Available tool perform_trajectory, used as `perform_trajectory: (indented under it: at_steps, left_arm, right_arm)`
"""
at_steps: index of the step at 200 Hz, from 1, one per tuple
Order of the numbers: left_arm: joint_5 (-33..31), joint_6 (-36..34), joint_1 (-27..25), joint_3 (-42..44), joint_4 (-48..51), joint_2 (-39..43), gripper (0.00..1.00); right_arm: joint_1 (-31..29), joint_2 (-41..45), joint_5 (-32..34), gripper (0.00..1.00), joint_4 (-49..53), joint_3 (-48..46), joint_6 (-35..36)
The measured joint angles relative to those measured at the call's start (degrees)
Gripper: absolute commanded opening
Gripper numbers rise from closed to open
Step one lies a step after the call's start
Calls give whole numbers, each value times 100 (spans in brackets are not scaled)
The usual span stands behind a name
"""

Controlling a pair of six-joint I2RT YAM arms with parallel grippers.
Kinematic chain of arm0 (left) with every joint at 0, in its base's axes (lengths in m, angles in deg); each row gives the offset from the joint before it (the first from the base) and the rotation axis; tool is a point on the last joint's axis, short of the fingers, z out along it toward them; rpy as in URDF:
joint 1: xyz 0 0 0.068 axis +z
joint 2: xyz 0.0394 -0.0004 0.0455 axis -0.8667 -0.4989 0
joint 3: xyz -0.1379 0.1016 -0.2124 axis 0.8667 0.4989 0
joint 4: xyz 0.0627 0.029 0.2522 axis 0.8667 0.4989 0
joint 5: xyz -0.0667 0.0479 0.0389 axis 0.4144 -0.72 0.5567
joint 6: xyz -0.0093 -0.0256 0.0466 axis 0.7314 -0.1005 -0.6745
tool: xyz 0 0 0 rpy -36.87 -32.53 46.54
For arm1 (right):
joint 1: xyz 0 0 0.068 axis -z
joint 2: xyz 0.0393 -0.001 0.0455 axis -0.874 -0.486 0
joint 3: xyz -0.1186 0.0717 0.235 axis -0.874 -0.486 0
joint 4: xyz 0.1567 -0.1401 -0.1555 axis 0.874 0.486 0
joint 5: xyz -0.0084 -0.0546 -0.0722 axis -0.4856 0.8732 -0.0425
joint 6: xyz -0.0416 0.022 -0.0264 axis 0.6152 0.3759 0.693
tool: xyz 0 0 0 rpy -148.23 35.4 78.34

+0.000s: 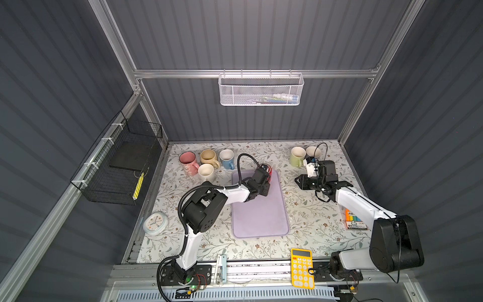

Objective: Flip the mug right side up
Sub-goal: 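Lower the left gripper onto the upside-down red mug's handle and close it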

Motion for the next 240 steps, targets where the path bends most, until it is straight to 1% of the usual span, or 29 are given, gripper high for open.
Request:
perform_trajectory:
  at_steps: [23, 42, 67, 79, 106, 168, 208, 240]
  left_arm:
    - [-127, -66, 0, 2, 57, 2, 29]
    - [-229, -87, 0, 2, 170, 2, 34]
    - [-304, -83, 0, 2, 269, 0, 36]
    - [-328, -83, 0, 2, 291, 0, 34]
    - [-343, -79, 0, 0, 341, 0, 25]
    - [-402, -81, 0, -33, 348, -26, 11]
    - [-402, -118, 0, -15, 317, -17, 6]
    - [-350, -162, 0, 280, 170, 184, 3]
  right_arm:
    - [0, 0, 0, 28, -15, -7, -2]
    - [2, 0, 2, 28, -42, -33, -4]
    - [4, 0, 2, 28, -44, -57, -17]
    - [7, 0, 2, 28, -55, -57, -20]
    - [13, 0, 4, 28, -81, -74, -20]
    - [26, 0, 4, 28, -83, -127, -22]
    - [39, 0, 4, 28, -85, -127, -37]
    - [44, 4, 9, 28, -83, -127, -42]
